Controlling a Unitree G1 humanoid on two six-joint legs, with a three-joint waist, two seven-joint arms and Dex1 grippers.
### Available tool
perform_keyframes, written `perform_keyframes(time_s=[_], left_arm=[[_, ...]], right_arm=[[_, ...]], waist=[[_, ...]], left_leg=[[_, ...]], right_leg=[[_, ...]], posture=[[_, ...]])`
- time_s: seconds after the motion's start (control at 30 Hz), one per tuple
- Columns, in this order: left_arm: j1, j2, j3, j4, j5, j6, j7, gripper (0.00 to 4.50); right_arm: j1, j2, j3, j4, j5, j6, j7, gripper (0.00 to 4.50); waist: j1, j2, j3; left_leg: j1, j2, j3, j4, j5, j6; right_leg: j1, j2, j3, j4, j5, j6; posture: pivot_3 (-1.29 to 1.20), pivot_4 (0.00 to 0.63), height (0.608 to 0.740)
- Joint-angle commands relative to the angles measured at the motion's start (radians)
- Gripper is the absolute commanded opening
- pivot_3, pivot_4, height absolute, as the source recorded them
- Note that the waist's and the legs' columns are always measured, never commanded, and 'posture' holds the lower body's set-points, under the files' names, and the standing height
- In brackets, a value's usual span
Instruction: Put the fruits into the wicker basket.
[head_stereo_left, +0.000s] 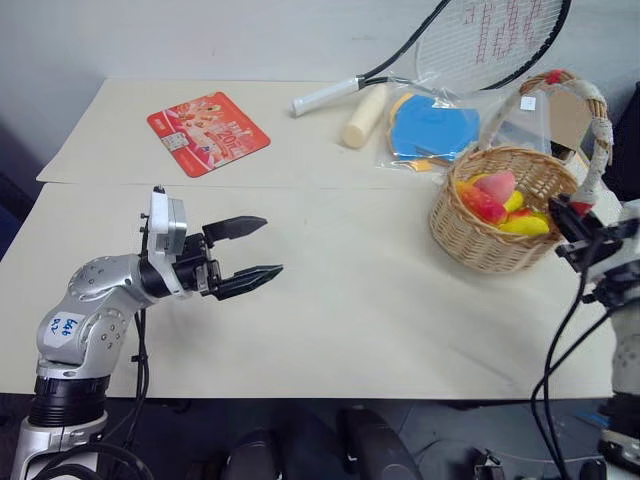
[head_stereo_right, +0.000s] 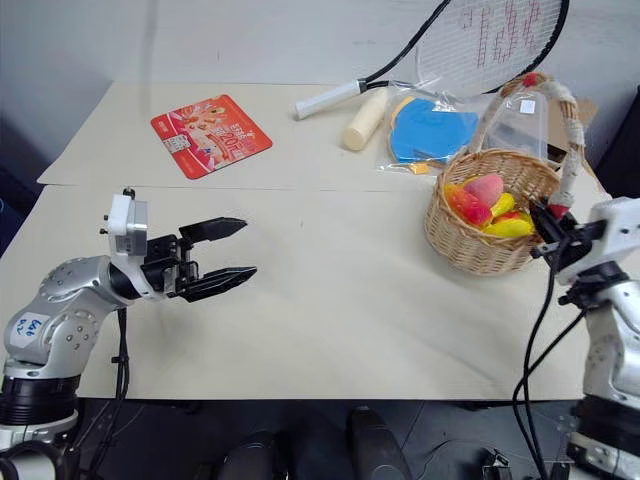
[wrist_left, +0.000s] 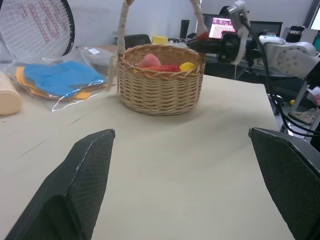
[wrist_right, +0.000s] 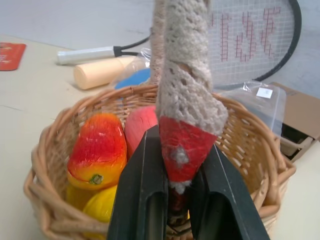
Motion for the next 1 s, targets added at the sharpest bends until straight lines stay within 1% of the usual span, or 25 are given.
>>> perform_keyframes(time_s=[0.03,0.1,0.17,0.23,0.3,0.37,0.43,0.5,0.57,0.67,0.7,0.8,0.83,0.9,0.97,1.0], left_arm=[[0.021,0.000,0.033,-0.028,0.004,-0.022,0.007,4.50],[0.037,0.004,0.045,-0.036,0.003,-0.022,0.006,4.50],[0.049,0.007,0.054,-0.044,0.002,-0.021,0.010,4.50],[0.058,0.010,0.061,-0.051,0.004,-0.021,0.018,4.50],[0.069,0.012,0.070,-0.060,0.010,-0.020,0.032,4.50],[0.082,0.014,0.085,-0.067,0.007,-0.014,0.044,4.50],[0.119,0.038,0.100,-0.059,0.028,-0.023,0.029,4.50],[0.149,0.063,0.107,-0.054,0.048,-0.033,0.009,4.50],[0.196,0.099,0.104,-0.050,0.082,-0.054,-0.027,4.50],[0.249,0.118,0.110,-0.037,0.112,-0.094,-0.057,4.50],[0.262,0.118,0.115,-0.034,0.116,-0.105,-0.063,4.50],[0.324,0.120,0.133,-0.019,0.158,-0.162,-0.074,4.50],[0.343,0.114,0.136,-0.013,0.177,-0.184,-0.065,4.50],[0.365,0.077,0.141,-0.004,0.218,-0.246,-0.021,4.50],[0.386,0.057,0.135,0.004,0.271,-0.306,0.006,4.50],[0.395,0.051,0.131,0.006,0.293,-0.331,0.011,4.50]], right_arm=[[-0.048,-0.013,0.040,0.109,-0.046,-0.074,0.002,0.15],[-0.077,-0.023,0.031,0.169,-0.080,-0.105,-0.054,0.15],[-0.085,-0.035,0.030,0.188,-0.063,-0.100,-0.037,0.87],[-0.077,-0.051,0.032,0.180,-0.043,-0.094,-0.002,1.49],[-0.039,-0.093,0.027,0.129,0.006,-0.024,0.071,2.11],[0.001,-0.130,0.013,0.077,0.045,0.005,0.135,2.76],[0.084,-0.180,-0.035,0.000,0.106,0.036,0.221,3.50],[0.154,-0.218,-0.074,-0.040,0.133,0.060,0.266,4.17],[0.233,-0.246,-0.115,-0.046,0.120,0.030,0.306,4.17],[0.322,-0.261,-0.145,-0.047,0.102,-0.018,0.360,4.17],[0.345,-0.264,-0.147,-0.045,0.088,-0.034,0.367,4.17],[0.440,-0.263,-0.115,-0.039,0.040,-0.175,0.479,4.17],[0.448,-0.235,-0.063,-0.063,0.037,-0.214,0.509,4.34],[0.428,-0.165,0.091,-0.120,0.016,-0.286,0.555,4.34],[0.374,-0.113,0.189,-0.129,-0.012,-0.333,0.561,4.34],[0.335,-0.083,0.224,-0.120,-0.026,-0.346,0.544,4.34]], waist=[[-0.002,0.000,0.000],[-0.003,0.000,0.000],[-0.001,0.000,0.000],[0.001,0.000,0.000],[0.004,0.001,0.000],[0.009,0.001,0.000],[0.009,0.001,0.000],[0.009,0.001,0.000],[0.008,0.001,0.000],[0.007,0.001,0.000],[0.007,0.001,0.000],[0.006,0.001,0.000],[0.003,0.001,0.000],[-0.001,-0.001,-0.001],[-0.004,-0.002,-0.002],[-0.004,-0.001,-0.001]], left_leg=[[0.000,0.000,0.000,0.000,0.000,0.000],[0.001,0.000,0.000,0.000,0.000,0.000],[0.001,0.001,0.000,0.000,0.000,0.000],[0.001,0.000,0.000,0.001,0.000,0.000],[0.000,0.000,0.000,0.001,0.000,0.000],[0.000,0.000,0.000,0.000,0.000,0.000],[0.000,0.001,-0.001,0.000,0.000,0.000],[0.000,0.001,-0.001,0.000,0.000,0.000],[0.000,0.001,-0.001,0.000,0.000,0.000],[0.001,0.000,-0.001,0.000,0.000,0.000],[0.001,0.000,-0.001,0.000,0.000,0.000],[0.001,0.000,-0.001,-0.001,0.000,0.000],[0.001,0.000,-0.001,-0.001,0.000,0.000],[0.002,0.001,0.000,-0.001,0.000,0.000],[0.006,0.005,-0.001,-0.001,-0.001,-0.002],[0.009,0.005,0.000,-0.001,-0.002,-0.002]], right_leg=[[0.000,0.000,0.000,0.000,0.000,0.000],[0.000,0.000,0.001,0.000,0.000,0.000],[0.000,0.000,0.001,0.001,0.000,0.000],[0.000,0.000,0.001,0.001,0.000,0.000],[0.000,0.000,0.001,0.000,0.000,0.000],[0.000,0.000,0.001,0.000,0.000,0.000],[0.001,0.000,0.001,0.000,0.000,0.000],[0.001,0.000,0.001,0.000,0.000,0.000],[0.001,0.000,0.001,-0.001,0.000,0.000],[0.002,0.000,0.001,-0.001,0.000,0.000],[0.002,0.000,0.001,-0.001,0.000,0.000],[0.002,0.000,0.001,-0.002,0.000,0.000],[0.002,0.000,0.001,-0.002,0.000,0.000],[0.002,0.000,0.002,-0.002,0.000,0.000],[0.006,0.000,0.001,-0.002,0.001,-0.002],[0.008,0.000,0.002,-0.002,0.001,-0.002]], posture=[[0.00,0.150,0.740],[0.00,0.150,0.740],[0.00,0.150,0.740],[0.00,0.150,0.740],[0.00,0.150,0.740],[0.00,0.150,0.740],[0.00,0.150,0.740],[0.00,0.150,0.740],[0.00,0.150,0.740],[0.00,0.150,0.740],[0.00,0.150,0.740],[0.00,0.150,0.740],[0.00,0.150,0.740],[0.00,0.150,0.740],[0.00,0.150,0.740],[0.00,0.150,0.740]])
